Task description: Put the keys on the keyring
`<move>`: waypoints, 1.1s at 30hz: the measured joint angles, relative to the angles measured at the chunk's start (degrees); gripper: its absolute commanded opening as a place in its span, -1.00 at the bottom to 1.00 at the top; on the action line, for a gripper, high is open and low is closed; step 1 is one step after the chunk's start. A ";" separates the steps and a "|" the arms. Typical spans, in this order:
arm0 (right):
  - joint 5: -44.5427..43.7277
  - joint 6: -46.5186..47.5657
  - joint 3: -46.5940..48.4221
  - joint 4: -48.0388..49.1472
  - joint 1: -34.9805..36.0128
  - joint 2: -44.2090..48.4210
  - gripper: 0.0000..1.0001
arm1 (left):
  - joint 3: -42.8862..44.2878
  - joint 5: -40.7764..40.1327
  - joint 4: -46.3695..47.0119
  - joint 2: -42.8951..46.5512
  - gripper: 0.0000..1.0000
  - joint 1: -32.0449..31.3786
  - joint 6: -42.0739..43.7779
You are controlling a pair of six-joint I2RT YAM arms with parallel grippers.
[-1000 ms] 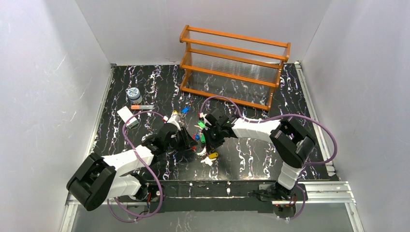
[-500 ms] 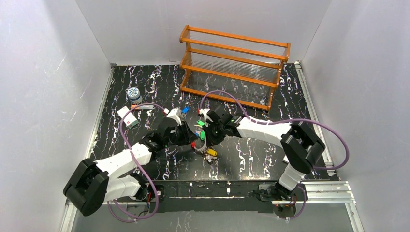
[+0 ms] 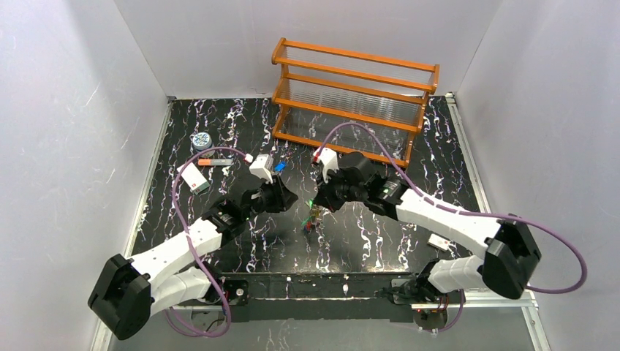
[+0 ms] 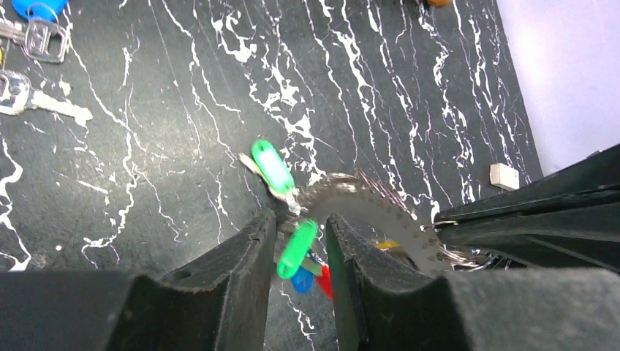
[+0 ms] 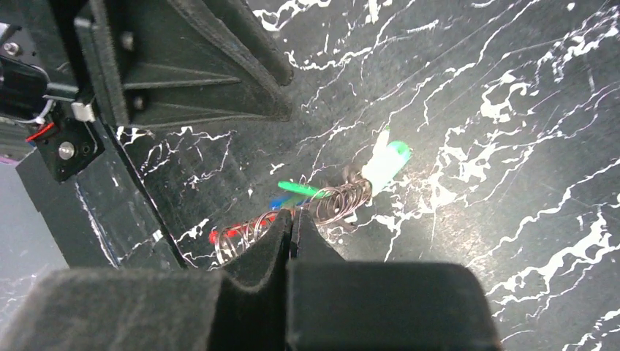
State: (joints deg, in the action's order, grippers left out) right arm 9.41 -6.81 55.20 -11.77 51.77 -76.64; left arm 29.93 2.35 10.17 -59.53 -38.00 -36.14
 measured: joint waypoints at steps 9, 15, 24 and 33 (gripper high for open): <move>0.26 2.93 -5.95 8.04 0.00 6.75 -0.97 | -0.09 3.21 3.76 2.49 -0.33 0.02 6.25; 4.15 6.45 -11.47 14.56 0.00 8.52 -0.97 | -3.69 8.83 11.63 4.70 -0.29 0.00 10.08; 5.35 8.79 -13.84 18.62 0.00 8.68 -0.97 | -7.23 10.99 17.81 8.74 -0.24 0.00 13.90; -1.60 9.51 -14.99 23.61 0.00 12.41 -0.97 | -9.38 10.47 19.76 11.58 -0.22 0.00 15.56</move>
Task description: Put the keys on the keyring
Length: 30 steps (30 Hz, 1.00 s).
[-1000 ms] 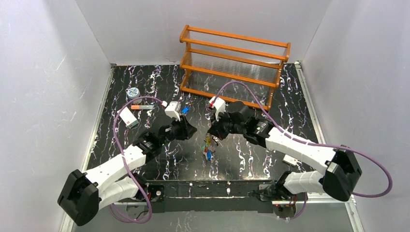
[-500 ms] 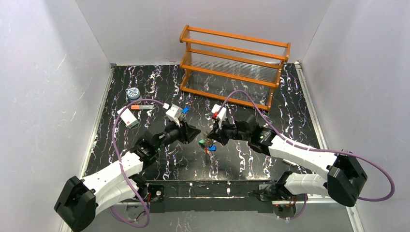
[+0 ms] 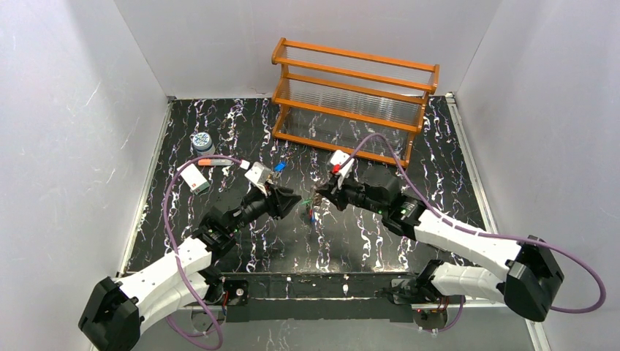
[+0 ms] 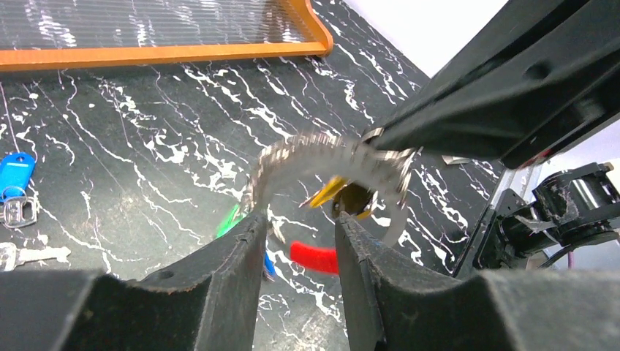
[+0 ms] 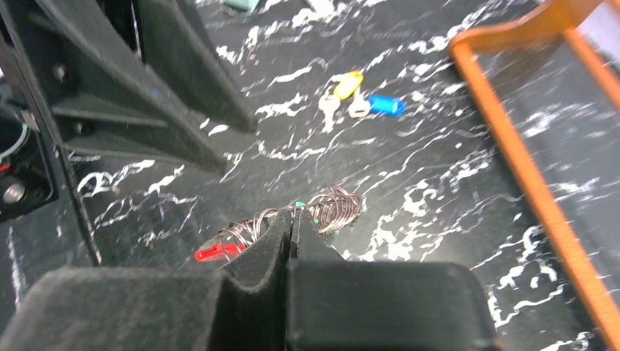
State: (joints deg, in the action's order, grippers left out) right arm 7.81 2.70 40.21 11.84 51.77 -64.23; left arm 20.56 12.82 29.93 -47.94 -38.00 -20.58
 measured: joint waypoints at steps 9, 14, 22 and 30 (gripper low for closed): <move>-4.61 4.59 0.70 5.51 0.00 -0.44 -0.97 | -1.14 -0.24 0.04 0.66 -0.19 0.00 0.20; -7.78 7.74 2.58 6.34 0.00 -5.44 -0.97 | -1.49 -0.33 0.02 1.53 -0.18 0.00 0.02; -2.64 11.02 2.47 4.85 0.00 -13.68 -0.97 | -2.95 -0.63 0.50 3.39 -0.17 0.00 -0.04; 8.50 8.33 -3.54 6.49 0.11 -13.73 -0.97 | -4.96 -1.01 2.40 3.52 -0.15 0.00 -0.07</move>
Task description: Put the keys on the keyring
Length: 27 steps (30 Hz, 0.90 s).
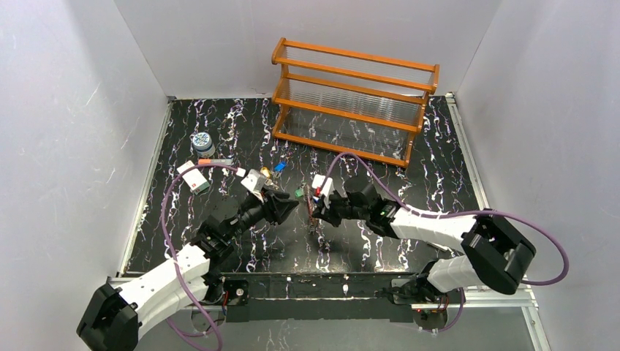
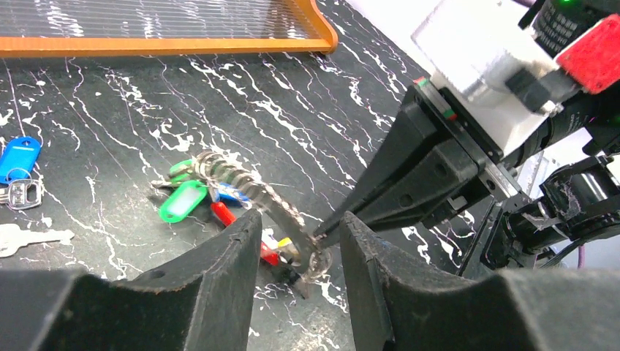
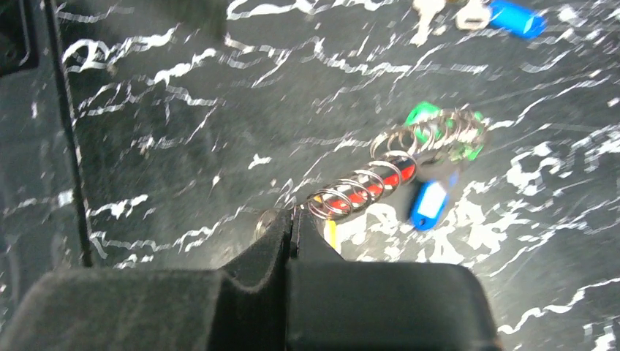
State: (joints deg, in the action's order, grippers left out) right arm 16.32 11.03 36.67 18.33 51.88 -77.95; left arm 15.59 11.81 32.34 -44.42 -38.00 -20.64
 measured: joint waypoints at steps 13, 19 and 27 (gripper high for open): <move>4.68 -6.38 -11.26 10.34 -0.02 2.91 -0.97 | -3.76 4.76 8.24 -4.50 -0.13 0.00 -0.81; 6.01 -6.16 -11.32 10.71 -0.02 4.35 -0.97 | -3.78 8.61 9.84 -5.79 -0.14 -0.02 0.04; 6.93 -4.72 -11.30 10.23 -0.02 9.01 -0.97 | -4.35 11.85 14.62 -5.75 -0.17 -0.50 1.05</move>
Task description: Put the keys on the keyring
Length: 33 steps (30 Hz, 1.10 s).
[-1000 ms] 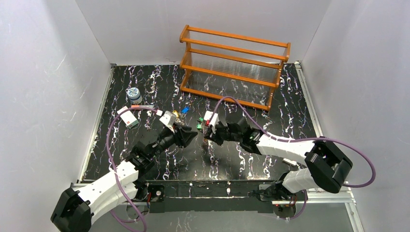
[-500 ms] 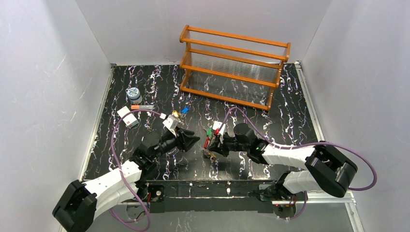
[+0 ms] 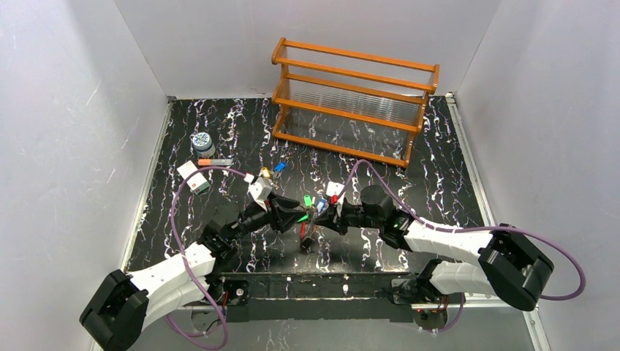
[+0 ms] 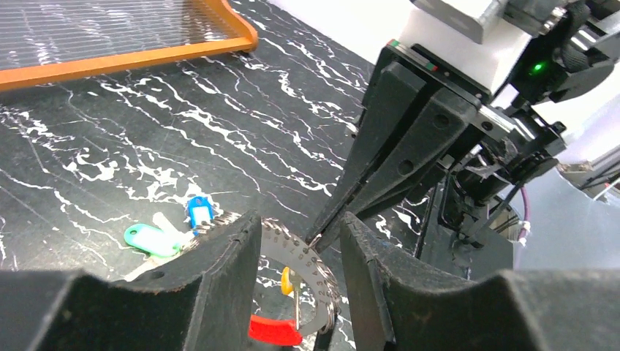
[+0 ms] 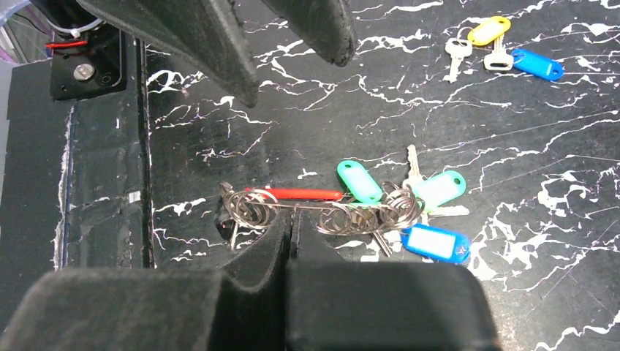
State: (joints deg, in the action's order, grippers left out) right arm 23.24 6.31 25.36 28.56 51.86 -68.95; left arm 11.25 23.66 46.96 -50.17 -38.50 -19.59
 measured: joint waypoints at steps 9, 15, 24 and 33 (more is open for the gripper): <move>0.48 -3.54 -6.91 5.77 0.00 2.43 -0.97 | -1.62 2.58 5.25 -0.83 -0.21 -1.05 0.61; -1.14 -6.54 -9.16 7.80 -0.02 4.59 -0.97 | -2.01 3.15 6.73 -2.34 -0.23 -1.77 0.98; -2.08 -7.78 -9.97 11.56 -0.02 6.19 -0.97 | -2.03 3.82 7.54 -7.34 -0.24 -4.07 1.90; -1.46 -7.78 -11.78 15.02 -0.02 8.68 -0.97 | -2.05 2.60 9.38 -14.36 -0.29 -9.49 3.23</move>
State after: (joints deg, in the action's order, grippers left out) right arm 21.78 -1.48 13.58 43.57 51.83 -60.27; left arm 9.19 26.26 56.34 -64.53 -47.99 -16.36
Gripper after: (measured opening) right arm 0.032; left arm 0.370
